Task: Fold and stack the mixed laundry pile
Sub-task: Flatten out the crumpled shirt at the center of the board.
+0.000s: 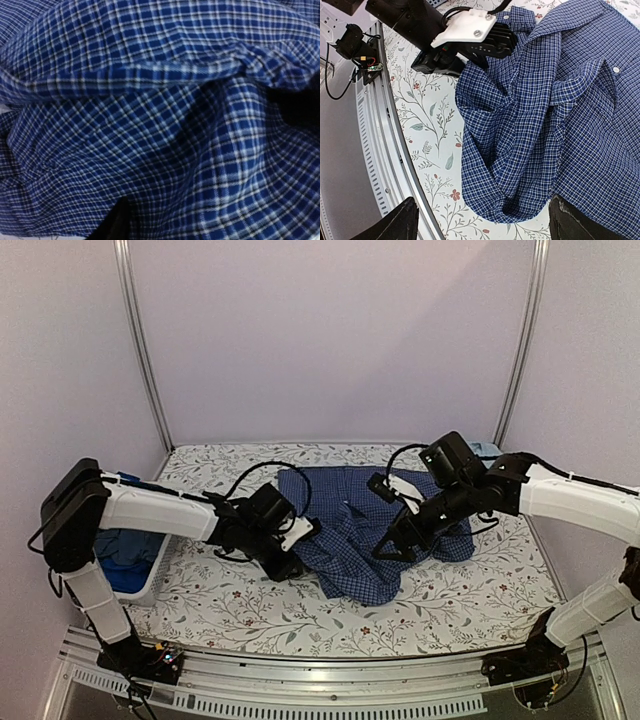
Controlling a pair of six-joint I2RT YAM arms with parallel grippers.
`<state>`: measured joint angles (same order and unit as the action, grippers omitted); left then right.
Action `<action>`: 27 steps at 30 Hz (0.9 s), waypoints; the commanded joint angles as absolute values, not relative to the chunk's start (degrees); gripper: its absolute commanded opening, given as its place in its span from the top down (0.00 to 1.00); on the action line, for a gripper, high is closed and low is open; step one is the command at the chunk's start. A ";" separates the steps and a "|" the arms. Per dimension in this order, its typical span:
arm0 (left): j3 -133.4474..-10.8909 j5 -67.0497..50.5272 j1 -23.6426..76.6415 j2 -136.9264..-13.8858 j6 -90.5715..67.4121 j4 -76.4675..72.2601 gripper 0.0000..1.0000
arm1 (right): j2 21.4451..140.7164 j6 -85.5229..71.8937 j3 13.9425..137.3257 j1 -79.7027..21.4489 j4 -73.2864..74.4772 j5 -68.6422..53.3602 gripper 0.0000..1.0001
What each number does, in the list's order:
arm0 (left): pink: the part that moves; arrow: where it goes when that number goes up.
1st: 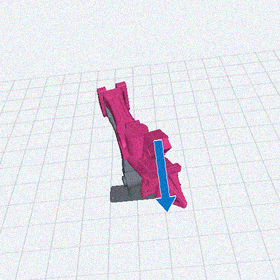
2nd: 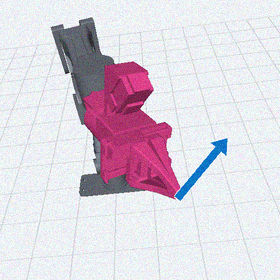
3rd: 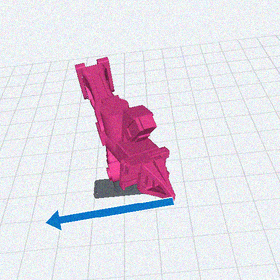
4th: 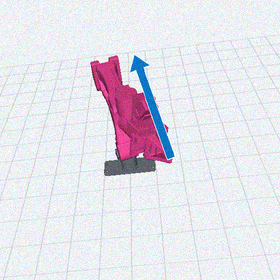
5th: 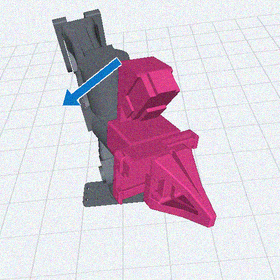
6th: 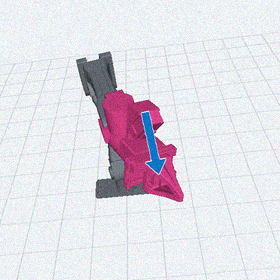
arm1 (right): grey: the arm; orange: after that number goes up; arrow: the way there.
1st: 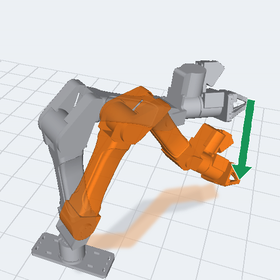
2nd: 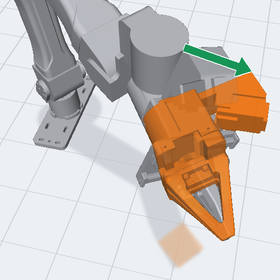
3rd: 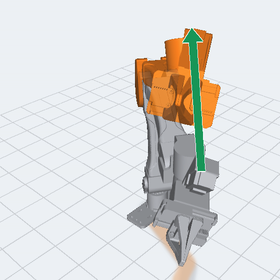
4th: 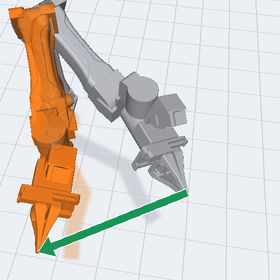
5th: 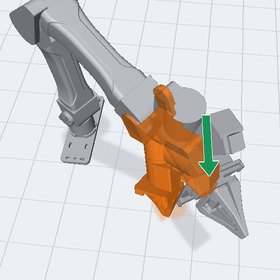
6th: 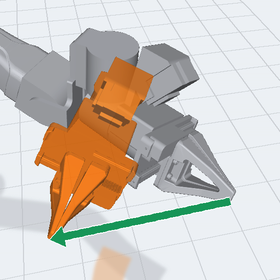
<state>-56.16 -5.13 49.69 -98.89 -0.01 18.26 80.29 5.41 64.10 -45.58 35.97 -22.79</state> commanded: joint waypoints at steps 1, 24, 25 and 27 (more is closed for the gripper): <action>-64.37 -0.26 49.92 -96.31 3.29 22.28 1.00 | 77.24 5.19 61.87 -45.52 30.89 -22.09 0.10; -84.49 -13.11 42.58 -78.78 10.71 38.05 1.00 | 89.09 17.72 70.94 -46.73 17.94 -23.49 0.07; -83.06 -12.74 42.62 -77.11 12.03 37.67 1.00 | 89.25 18.20 71.57 -47.30 18.78 -23.67 0.07; -80.29 -12.40 42.55 -74.04 13.74 36.92 1.00 | 90.13 19.04 72.71 -48.49 19.78 -24.71 0.07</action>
